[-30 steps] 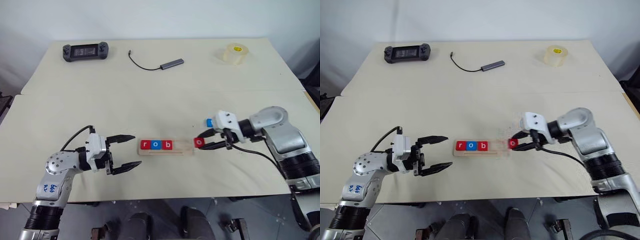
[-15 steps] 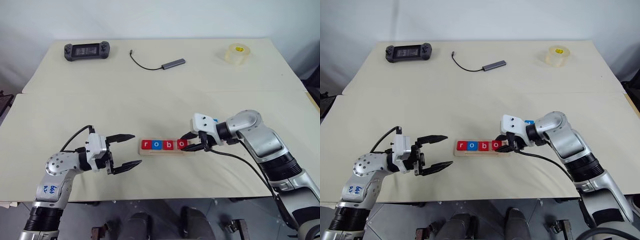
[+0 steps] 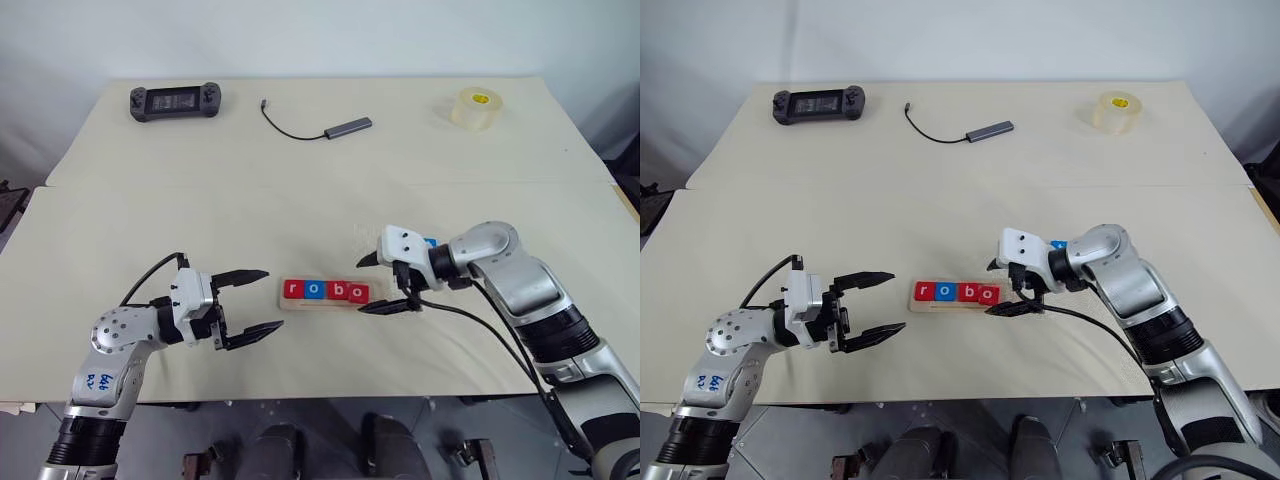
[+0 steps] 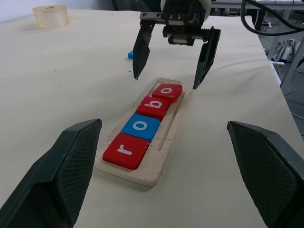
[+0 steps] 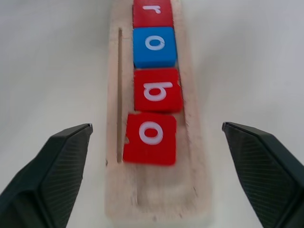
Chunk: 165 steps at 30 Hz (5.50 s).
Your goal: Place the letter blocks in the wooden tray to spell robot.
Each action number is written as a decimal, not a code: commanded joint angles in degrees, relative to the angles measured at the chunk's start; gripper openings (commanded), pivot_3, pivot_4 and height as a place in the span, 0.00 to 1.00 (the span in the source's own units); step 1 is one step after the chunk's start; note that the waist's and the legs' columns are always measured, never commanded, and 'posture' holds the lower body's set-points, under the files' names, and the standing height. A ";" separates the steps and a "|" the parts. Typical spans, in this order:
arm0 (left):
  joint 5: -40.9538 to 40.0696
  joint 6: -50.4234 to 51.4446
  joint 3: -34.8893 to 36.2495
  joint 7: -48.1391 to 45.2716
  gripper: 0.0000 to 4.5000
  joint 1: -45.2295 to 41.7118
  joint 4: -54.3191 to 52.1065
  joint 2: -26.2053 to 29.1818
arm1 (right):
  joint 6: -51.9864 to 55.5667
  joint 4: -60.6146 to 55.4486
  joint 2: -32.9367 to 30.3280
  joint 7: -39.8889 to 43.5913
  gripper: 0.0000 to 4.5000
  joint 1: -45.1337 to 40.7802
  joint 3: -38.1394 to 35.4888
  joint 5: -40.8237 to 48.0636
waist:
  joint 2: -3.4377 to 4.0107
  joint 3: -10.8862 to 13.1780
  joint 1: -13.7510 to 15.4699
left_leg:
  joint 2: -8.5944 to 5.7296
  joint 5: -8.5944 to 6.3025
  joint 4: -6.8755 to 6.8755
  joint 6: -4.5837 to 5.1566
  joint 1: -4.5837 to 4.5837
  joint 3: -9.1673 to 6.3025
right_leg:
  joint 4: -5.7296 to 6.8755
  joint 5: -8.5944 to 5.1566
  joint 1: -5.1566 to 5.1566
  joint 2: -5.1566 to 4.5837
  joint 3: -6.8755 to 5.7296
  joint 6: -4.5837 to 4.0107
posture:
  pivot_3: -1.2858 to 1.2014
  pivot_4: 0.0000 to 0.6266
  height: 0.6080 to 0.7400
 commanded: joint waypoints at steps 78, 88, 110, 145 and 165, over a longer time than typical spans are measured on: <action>0.65 -1.93 -0.33 -0.76 1.00 -5.38 4.70 -2.67 | 14.85 -6.45 15.51 -53.48 0.95 18.72 -24.66 5.51 | 0.08 -0.06 0.18 | -0.03 0.03 -0.03 -0.02 0.09 -0.10 | 0.15 -0.03 0.07 0.02 0.04 -0.06 | 0.52 0.24 1.00; 0.36 -1.21 -0.44 0.05 1.00 -4.25 3.01 -2.74 | 21.07 -12.74 18.91 -60.24 0.33 18.94 -25.95 4.95 | 0.08 -0.07 0.20 | -0.06 0.04 0.01 0.00 0.10 -0.03 | 0.26 -0.03 0.02 0.02 0.13 -0.05 | 0.52 0.24 1.00; 0.76 -1.00 -3.57 -5.06 1.00 -10.98 9.66 -5.09 | 39.71 -44.31 24.87 -61.23 0.70 37.45 -35.11 14.34 | 0.09 -0.08 -0.02 | -0.05 0.05 -0.15 0.01 0.15 0.16 | 0.28 -0.03 -0.11 0.09 0.33 -0.05 | 0.52 0.24 1.00; 0.05 0.83 -0.86 -0.59 1.00 -2.94 -1.53 -3.22 | -26.80 18.83 -10.40 8.76 0.33 8.85 -11.55 3.58 | -0.07 0.00 0.16 | 0.03 0.03 0.06 0.05 0.24 -0.12 | -0.21 0.02 0.46 -0.01 -0.10 0.03 | 0.52 0.24 1.00; 1.06 -0.36 -1.71 0.54 1.00 -4.62 0.52 -4.95 | 1.53 2.28 -1.50 0.27 0.33 0.33 -0.28 0.89 | 0.00 0.02 0.39 | 0.00 0.00 0.03 -0.02 0.10 -0.20 | -0.18 0.00 0.30 0.01 -0.15 0.00 | 0.52 0.24 1.00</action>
